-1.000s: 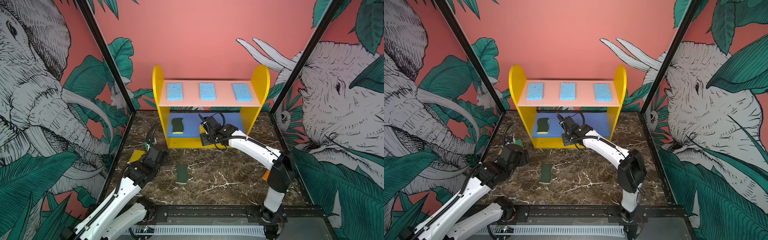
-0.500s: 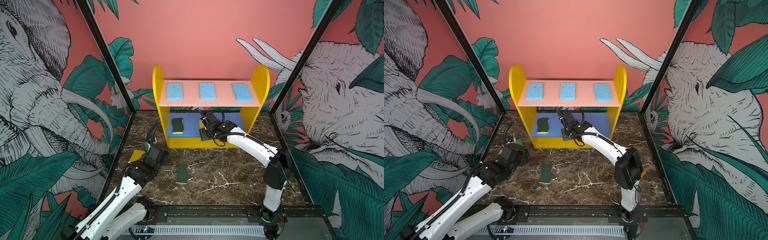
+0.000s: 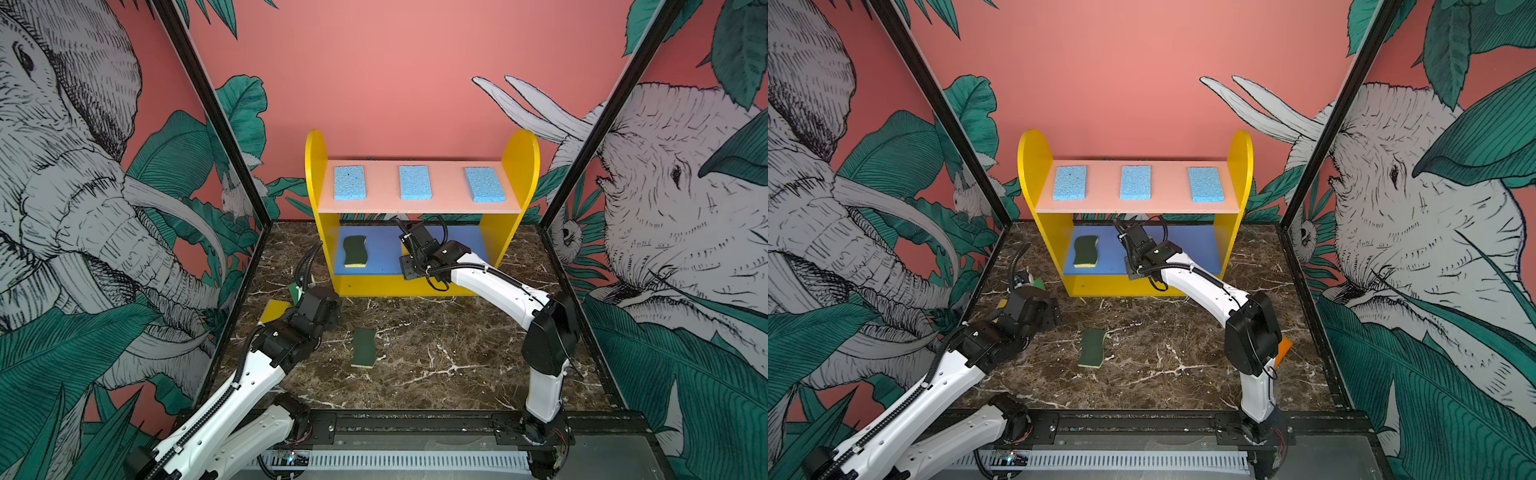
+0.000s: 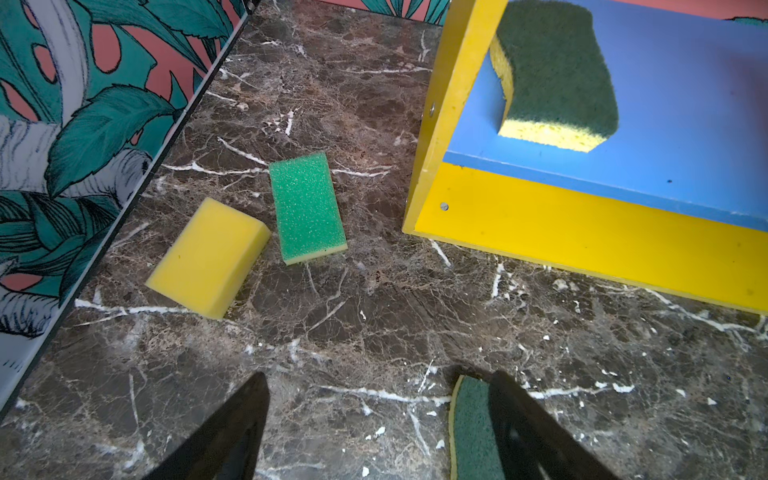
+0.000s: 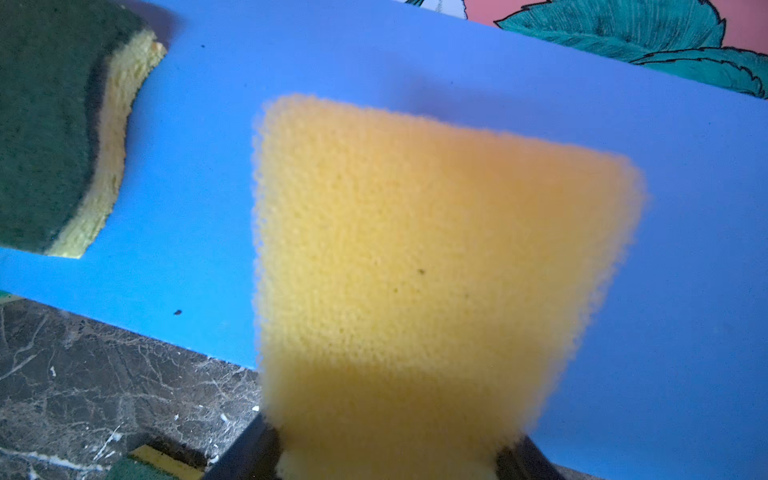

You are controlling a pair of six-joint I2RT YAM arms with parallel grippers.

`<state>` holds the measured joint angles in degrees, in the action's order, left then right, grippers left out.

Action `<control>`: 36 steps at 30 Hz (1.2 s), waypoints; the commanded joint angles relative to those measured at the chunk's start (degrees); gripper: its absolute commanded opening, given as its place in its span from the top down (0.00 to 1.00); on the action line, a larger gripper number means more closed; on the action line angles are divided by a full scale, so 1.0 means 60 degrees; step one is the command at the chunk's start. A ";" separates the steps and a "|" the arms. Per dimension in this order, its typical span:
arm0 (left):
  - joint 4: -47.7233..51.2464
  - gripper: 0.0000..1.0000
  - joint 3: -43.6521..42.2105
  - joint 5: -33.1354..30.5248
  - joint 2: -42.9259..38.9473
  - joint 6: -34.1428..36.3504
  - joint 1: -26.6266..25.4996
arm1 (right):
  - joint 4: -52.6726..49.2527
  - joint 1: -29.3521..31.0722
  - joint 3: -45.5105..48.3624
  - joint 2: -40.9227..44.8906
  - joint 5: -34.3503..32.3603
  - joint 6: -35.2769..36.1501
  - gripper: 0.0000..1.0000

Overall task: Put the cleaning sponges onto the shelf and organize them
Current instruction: 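Move the held yellow sponge over the blue shelf beside the green scrub sponge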

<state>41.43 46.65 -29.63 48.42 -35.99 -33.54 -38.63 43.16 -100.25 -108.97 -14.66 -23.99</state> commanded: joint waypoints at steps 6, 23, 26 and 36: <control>-0.0092 0.16 -0.0156 -0.0157 -0.0001 -0.0110 0.0009 | 0.0451 -0.0063 -0.0243 -0.0225 -0.0370 0.0019 0.36; -0.0040 0.16 -0.0158 -0.0229 0.0036 -0.0143 0.0009 | 0.0739 -0.0192 -0.0314 -0.0398 -0.0547 0.0145 0.35; -0.0048 0.16 -0.0202 -0.0231 0.0024 -0.0158 0.0010 | 0.0784 -0.0213 -0.0321 -0.0413 -0.0527 0.0132 0.35; -0.0044 0.16 -0.0189 -0.0207 -0.0008 -0.0184 0.0013 | 0.0919 -0.0273 -0.0339 -0.0647 -0.0476 -0.0028 0.34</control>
<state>41.21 45.98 -30.04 48.73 -36.05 -33.54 -34.22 41.87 -100.68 -111.87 -16.97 -23.79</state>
